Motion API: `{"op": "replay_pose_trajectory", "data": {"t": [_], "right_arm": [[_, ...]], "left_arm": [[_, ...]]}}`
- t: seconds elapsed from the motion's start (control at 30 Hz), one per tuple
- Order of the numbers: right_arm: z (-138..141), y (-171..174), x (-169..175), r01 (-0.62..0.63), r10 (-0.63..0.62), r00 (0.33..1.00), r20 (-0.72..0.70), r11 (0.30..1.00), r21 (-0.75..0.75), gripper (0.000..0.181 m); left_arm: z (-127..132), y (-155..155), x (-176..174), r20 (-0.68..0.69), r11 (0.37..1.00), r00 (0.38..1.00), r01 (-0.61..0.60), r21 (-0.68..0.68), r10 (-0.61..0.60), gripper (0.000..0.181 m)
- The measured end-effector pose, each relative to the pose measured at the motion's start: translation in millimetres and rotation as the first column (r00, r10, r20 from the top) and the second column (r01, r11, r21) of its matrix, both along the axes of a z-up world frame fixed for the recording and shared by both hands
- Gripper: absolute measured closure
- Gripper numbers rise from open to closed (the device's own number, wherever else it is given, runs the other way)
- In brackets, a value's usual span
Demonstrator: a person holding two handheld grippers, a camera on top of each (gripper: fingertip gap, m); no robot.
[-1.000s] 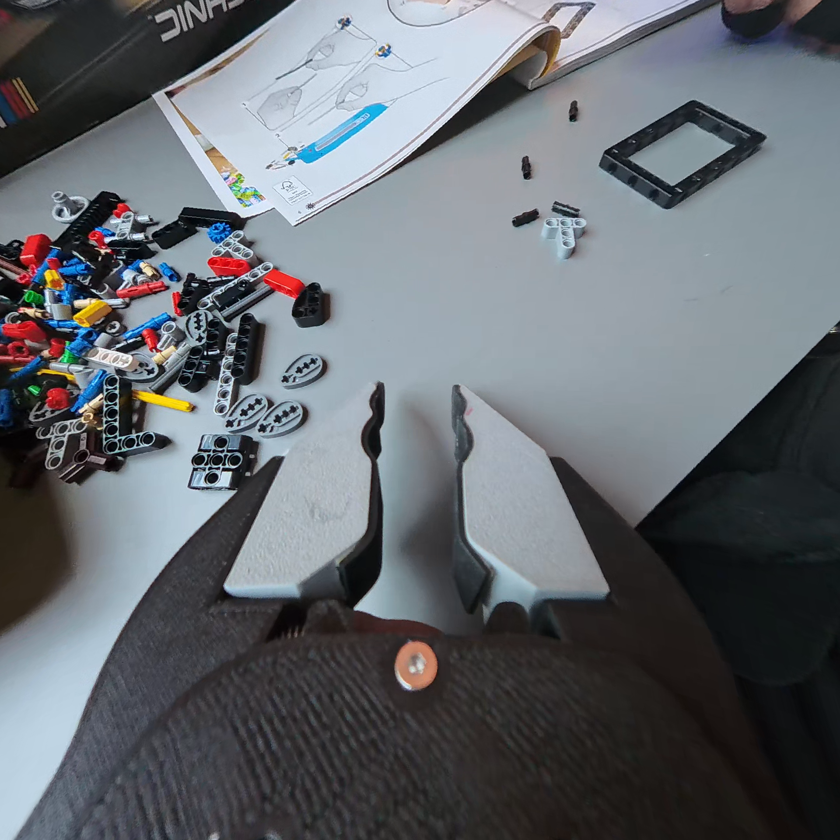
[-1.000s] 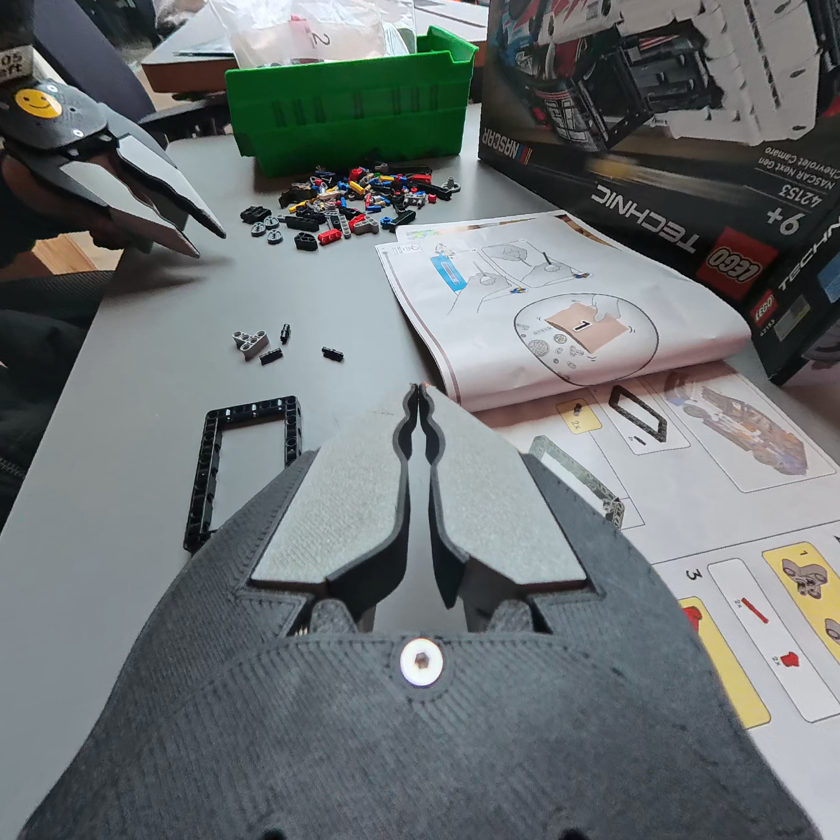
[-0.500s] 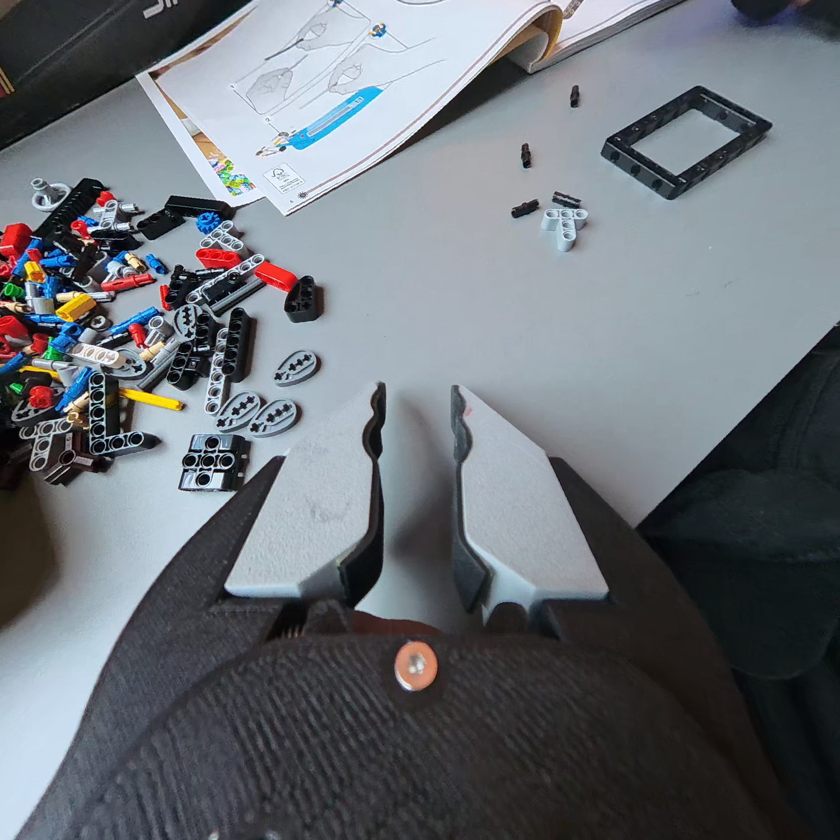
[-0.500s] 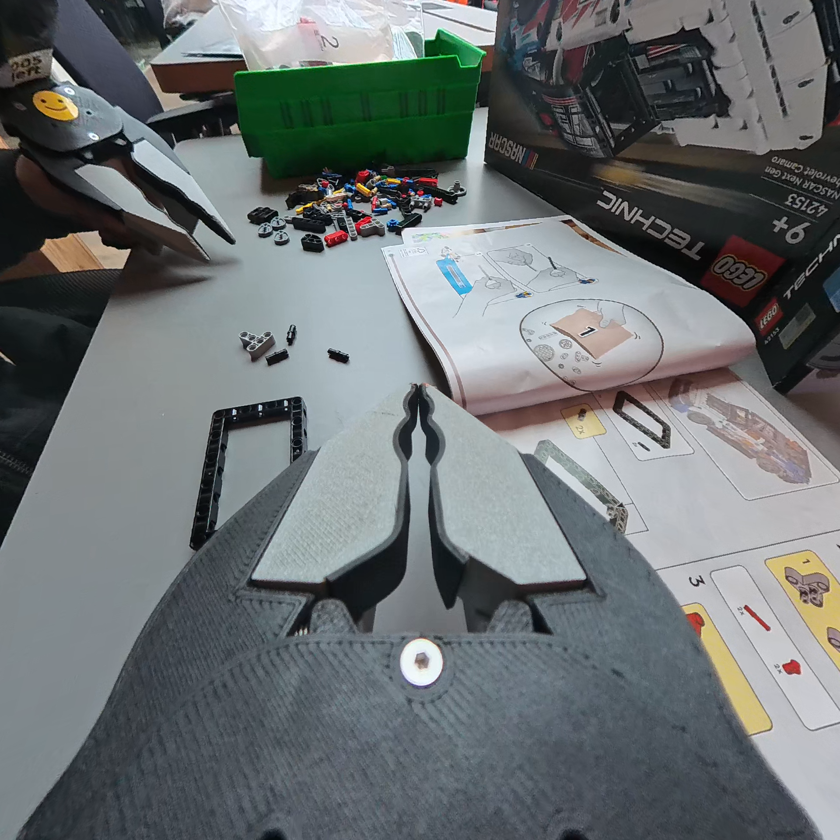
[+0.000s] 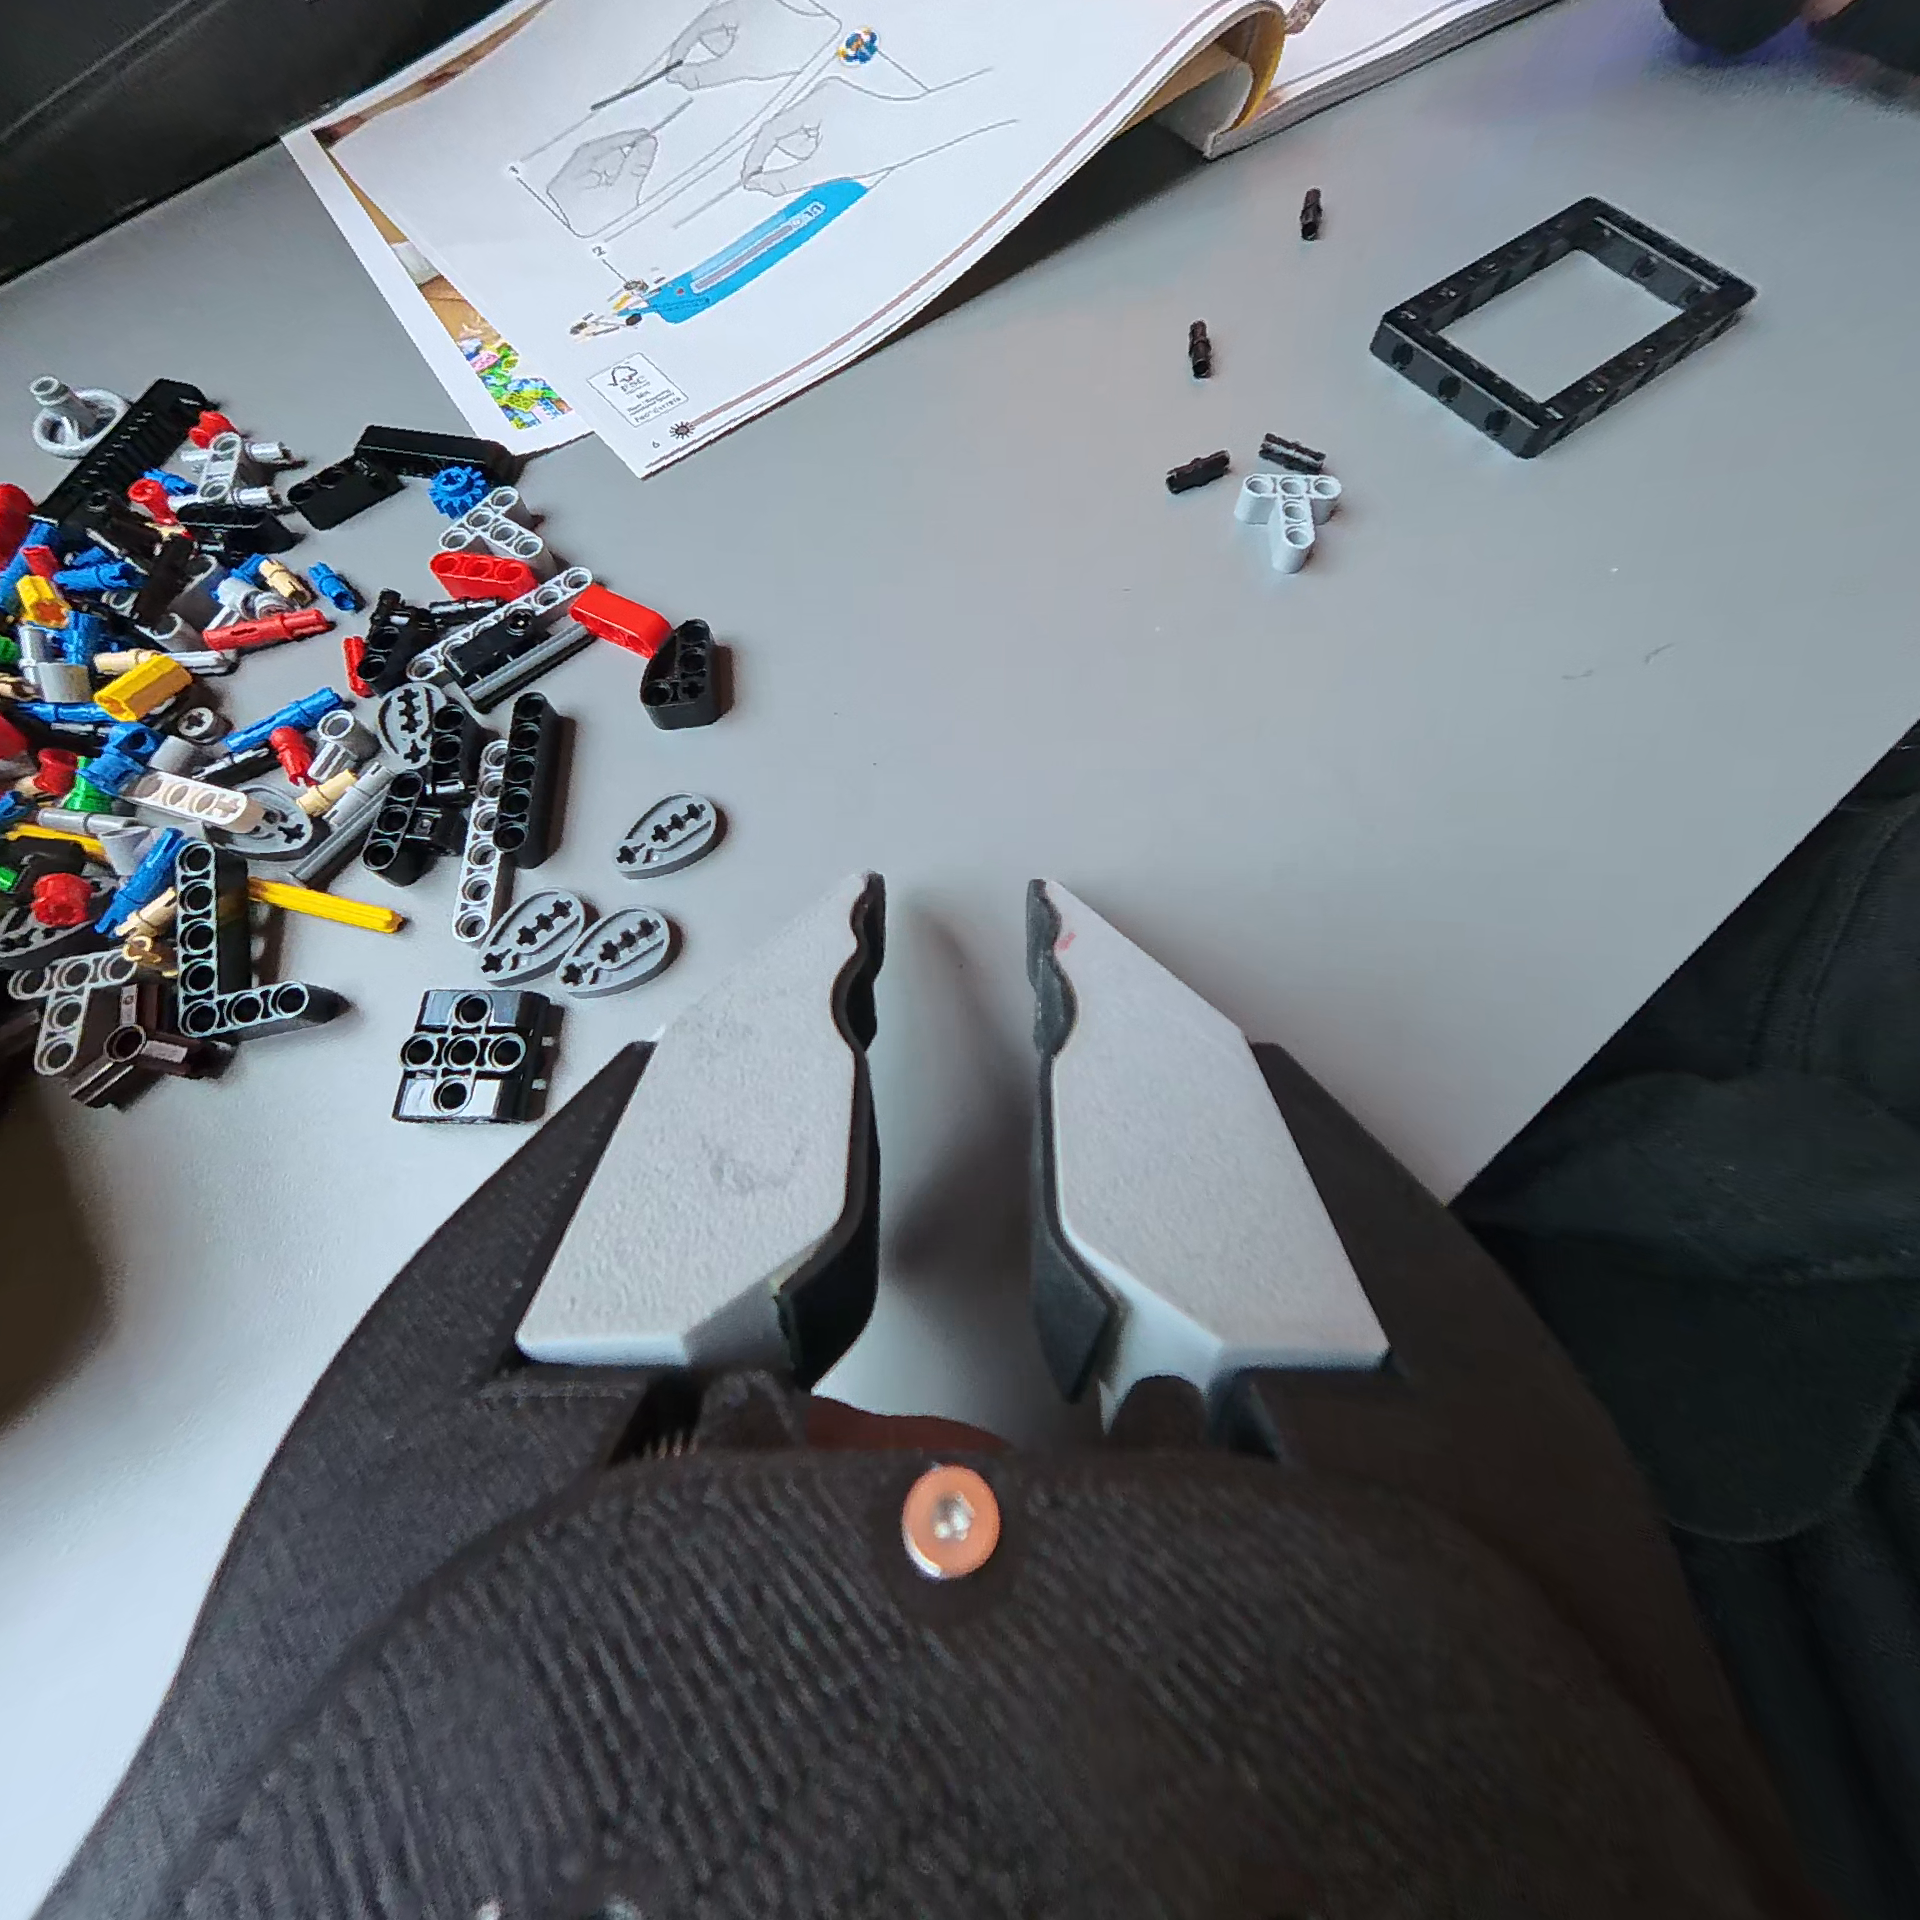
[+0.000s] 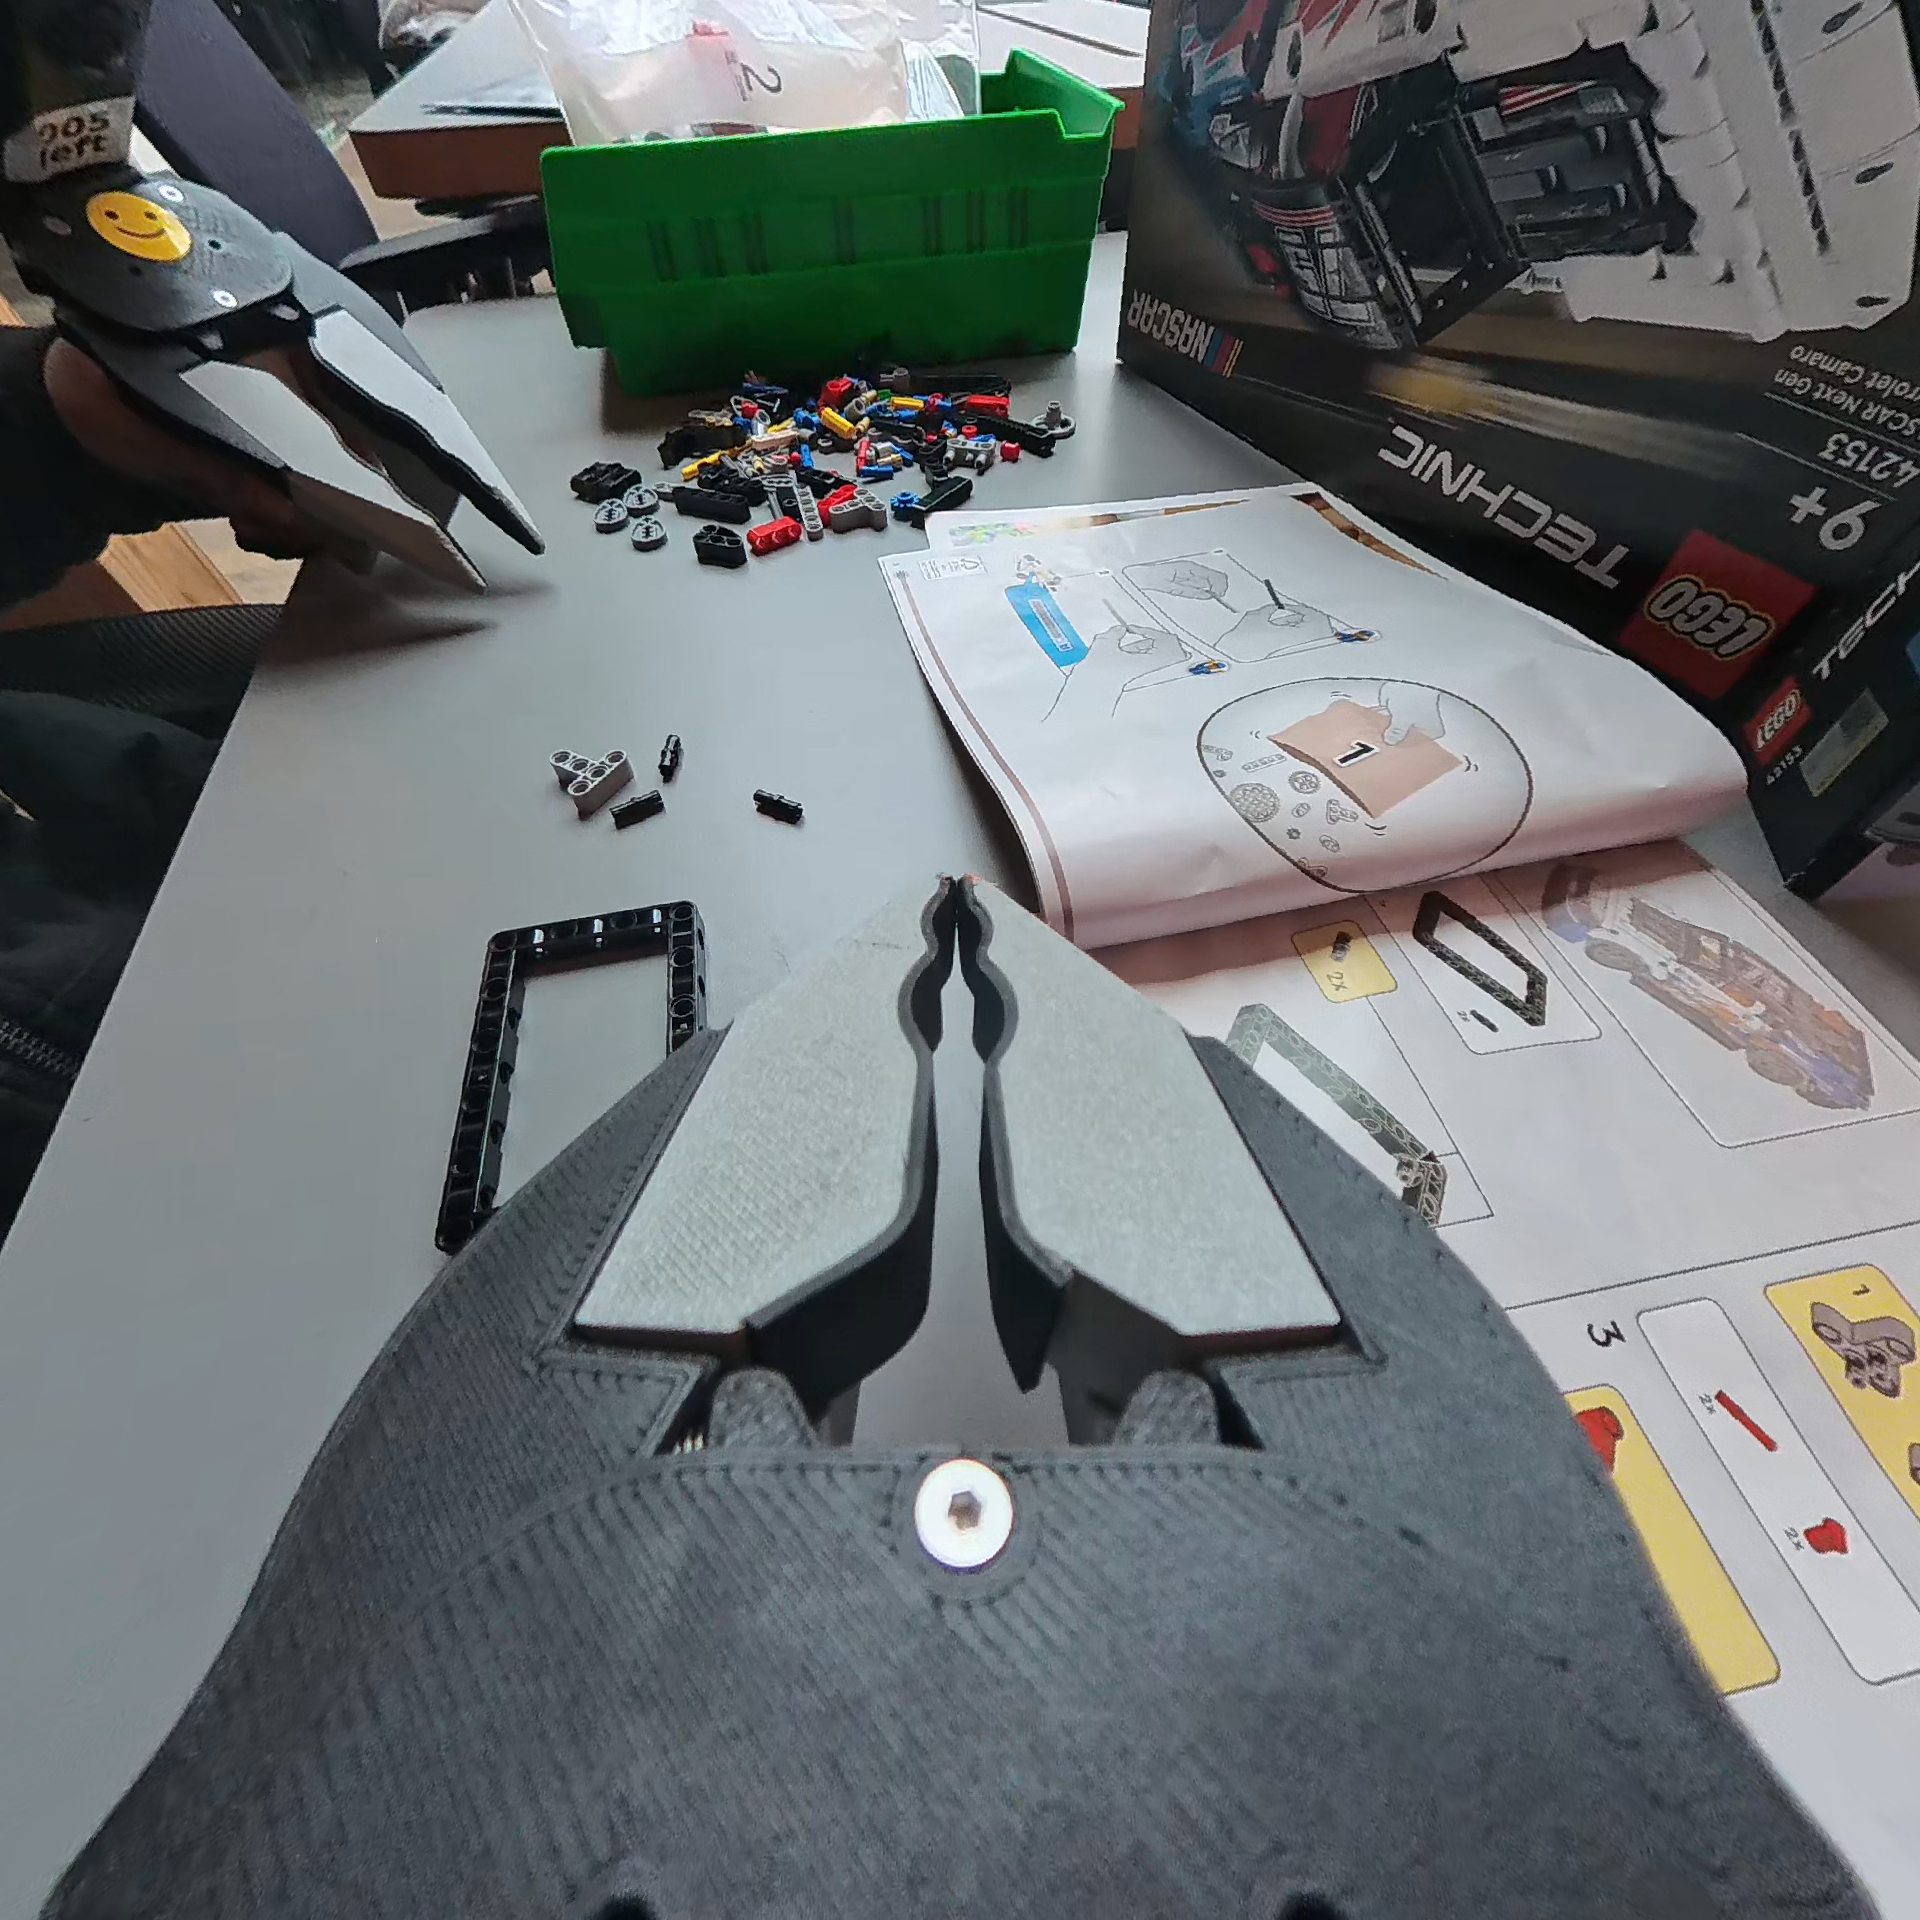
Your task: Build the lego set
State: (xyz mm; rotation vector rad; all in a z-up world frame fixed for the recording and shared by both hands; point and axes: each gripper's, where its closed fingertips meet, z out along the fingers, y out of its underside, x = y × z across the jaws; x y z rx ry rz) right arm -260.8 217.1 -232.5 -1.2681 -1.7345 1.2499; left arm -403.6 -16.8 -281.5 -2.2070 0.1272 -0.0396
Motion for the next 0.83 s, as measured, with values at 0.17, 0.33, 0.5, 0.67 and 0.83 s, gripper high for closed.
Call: {"op": "replay_pose_trajectory", "data": {"t": [0.17,0.33,0.5,0.67,0.83], "right_arm": [[-1,0,0,-0.001,0.001,1.0,0.004,1.0,-0.001,0.181],[-1,0,0,-0.002,0.002,1.0,0.006,1.0,-0.001,0.181],[0,-1,0,-0.009,0.009,1.0,-0.001,1.0,-0.001,0.181],[12,3,4,0.012,-0.011,0.998,-0.059,1.0,0.019,0.181],[50,28,18,0.136,-0.129,0.966,-0.226,0.991,0.018,0.181]], "left_arm": [[0,0,0,0.007,1.0,1.0,0.0,-0.001,0.0,0.157],[0,0,0,0.009,1.0,1.0,0.002,-0.004,-0.002,0.157],[-1,0,0,0.011,1.0,1.0,0.003,-0.006,-0.003,0.157],[0,0,0,0.02,1.0,1.0,0.002,-0.003,-0.002,0.158],[-3,0,0,0.022,1.0,1.0,0.003,-0.023,-0.002,0.158]]}}
